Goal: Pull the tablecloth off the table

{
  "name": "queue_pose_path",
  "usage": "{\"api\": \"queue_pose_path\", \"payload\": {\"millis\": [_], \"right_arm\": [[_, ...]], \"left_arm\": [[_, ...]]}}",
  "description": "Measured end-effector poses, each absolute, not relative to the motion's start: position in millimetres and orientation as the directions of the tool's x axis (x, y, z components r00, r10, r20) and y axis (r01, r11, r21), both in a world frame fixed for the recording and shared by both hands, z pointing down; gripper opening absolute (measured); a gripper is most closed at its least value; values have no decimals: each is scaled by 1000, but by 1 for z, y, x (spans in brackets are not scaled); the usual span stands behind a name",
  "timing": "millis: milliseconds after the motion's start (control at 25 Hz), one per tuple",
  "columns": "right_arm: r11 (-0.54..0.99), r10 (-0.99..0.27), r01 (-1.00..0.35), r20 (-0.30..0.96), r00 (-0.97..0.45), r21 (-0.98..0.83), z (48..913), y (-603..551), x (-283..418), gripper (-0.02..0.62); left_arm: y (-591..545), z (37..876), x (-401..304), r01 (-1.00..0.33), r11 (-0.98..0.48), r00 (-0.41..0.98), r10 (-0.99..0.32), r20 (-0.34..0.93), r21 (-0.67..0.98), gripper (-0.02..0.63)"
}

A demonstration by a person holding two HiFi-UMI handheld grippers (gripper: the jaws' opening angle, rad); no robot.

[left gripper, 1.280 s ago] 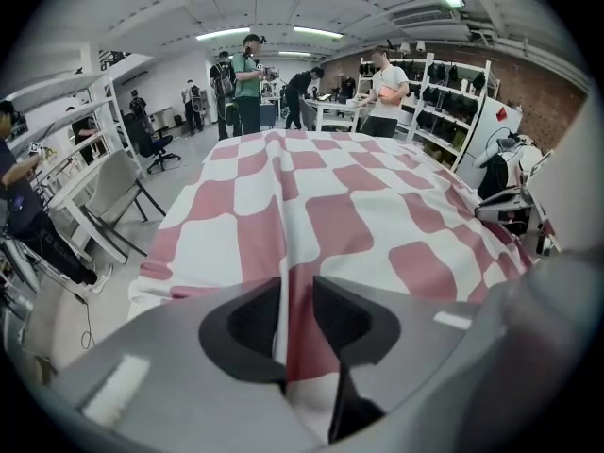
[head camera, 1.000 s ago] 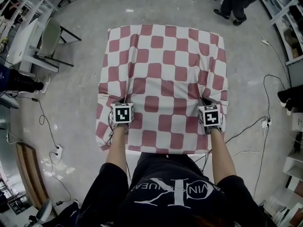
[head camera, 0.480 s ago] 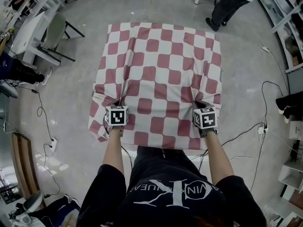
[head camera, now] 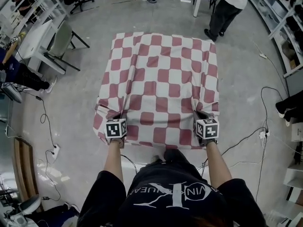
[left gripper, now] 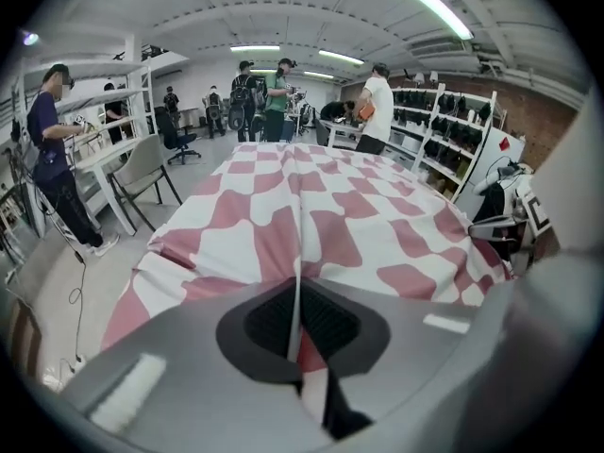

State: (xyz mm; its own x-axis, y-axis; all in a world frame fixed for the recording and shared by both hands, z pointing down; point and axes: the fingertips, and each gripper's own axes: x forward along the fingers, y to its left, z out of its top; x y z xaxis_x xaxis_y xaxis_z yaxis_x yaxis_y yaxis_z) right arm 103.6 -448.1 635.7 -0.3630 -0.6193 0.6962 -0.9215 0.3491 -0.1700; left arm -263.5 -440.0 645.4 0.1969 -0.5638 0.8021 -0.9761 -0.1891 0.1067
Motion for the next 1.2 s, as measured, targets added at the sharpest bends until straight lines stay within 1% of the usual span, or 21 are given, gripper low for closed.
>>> {"api": "queue_pose_path", "payload": {"millis": [160, 400, 680, 1200], "right_arm": [[301, -665, -940, 672, -327, -160, 618, -431, 108, 15], [287, -709, -951, 642, -291, -115, 594, -407, 100, 15], [253, -772, -962, 578, -264, -103, 564, -379, 86, 15], [186, -856, -974, 465, -226, -131, 520, -340, 100, 15]], "left_arm": [[-426, 627, -264, -966, -199, 254, -595, 763, 167, 11], [-414, 604, -275, -949, -187, 313, -633, 707, 254, 12], [-399, 580, -290, -935, -227, 352, -670, 654, 272, 12], [-366, 531, -278, -908, -299, 415, -741, 527, 295, 11]]}}
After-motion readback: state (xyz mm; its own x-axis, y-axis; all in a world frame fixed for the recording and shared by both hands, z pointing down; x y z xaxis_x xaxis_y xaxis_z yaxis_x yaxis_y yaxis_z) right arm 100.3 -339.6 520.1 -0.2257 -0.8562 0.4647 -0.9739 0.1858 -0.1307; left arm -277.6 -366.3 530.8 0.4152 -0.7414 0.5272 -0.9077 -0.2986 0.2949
